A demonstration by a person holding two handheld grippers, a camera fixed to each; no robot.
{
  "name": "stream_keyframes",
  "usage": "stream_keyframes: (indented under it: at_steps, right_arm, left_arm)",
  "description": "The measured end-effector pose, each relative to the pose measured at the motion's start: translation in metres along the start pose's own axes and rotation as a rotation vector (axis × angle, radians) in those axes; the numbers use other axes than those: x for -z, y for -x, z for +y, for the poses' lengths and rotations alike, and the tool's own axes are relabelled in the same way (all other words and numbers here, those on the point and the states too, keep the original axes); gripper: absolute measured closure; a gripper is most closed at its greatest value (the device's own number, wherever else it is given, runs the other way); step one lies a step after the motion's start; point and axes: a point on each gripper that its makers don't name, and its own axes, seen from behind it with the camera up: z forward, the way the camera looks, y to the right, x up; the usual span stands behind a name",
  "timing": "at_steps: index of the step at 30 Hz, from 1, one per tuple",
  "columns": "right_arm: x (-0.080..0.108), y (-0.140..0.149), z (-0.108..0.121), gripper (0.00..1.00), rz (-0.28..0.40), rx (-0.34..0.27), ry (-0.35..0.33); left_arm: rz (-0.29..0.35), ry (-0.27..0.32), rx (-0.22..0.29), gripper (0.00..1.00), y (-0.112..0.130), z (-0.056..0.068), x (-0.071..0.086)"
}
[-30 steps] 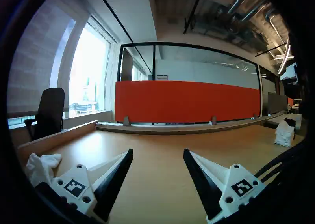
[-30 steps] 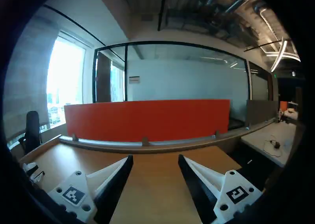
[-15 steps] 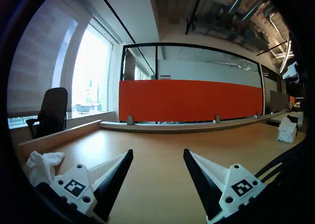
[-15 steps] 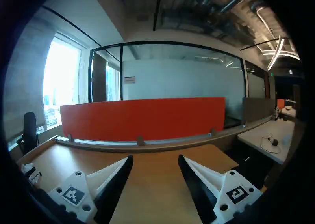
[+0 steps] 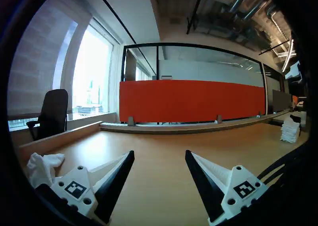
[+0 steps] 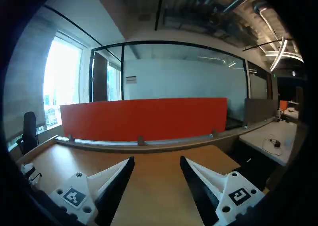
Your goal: Fold towel
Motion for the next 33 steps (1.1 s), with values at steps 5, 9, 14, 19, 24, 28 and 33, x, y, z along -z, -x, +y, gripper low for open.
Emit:
stream_keyframes:
  at_steps: [5, 9, 14, 19, 24, 28, 33]
  right_arm:
    - [0.0, 0.0, 0.003, 0.12, 0.006, -0.001, 0.002]
    - [-0.001, 0.002, 0.006, 0.12, 0.007, -0.001, 0.001]
    - [-0.005, -0.006, 0.011, 0.12, 0.038, 0.013, 0.003]
    - [-0.006, -0.016, 0.017, 0.12, 0.084, 0.027, -0.006]
    - [-0.005, -0.018, 0.016, 0.12, 0.128, 0.036, -0.036]
    - [-0.004, -0.006, 0.019, 0.07, 0.143, 0.044, -0.048]
    - [-0.002, 0.024, 0.022, 0.05, 0.13, 0.06, -0.058]
  left_arm:
    - [0.0, 0.0, -0.001, 0.06, 0.0, 0.0, 0.0]
    - [0.0, 0.001, -0.002, 0.05, 0.0, 0.0, 0.0]
    - [-0.001, 0.0, -0.003, 0.05, 0.001, 0.0, 0.0]
    - [0.0, 0.0, -0.002, 0.05, 0.003, 0.0, -0.001]
    - [0.0, 0.0, -0.002, 0.05, 0.004, 0.0, -0.001]
    - [0.001, 0.0, -0.002, 0.05, 0.005, 0.0, -0.002]
    - [0.001, 0.0, -0.002, 0.05, 0.005, 0.0, -0.002]
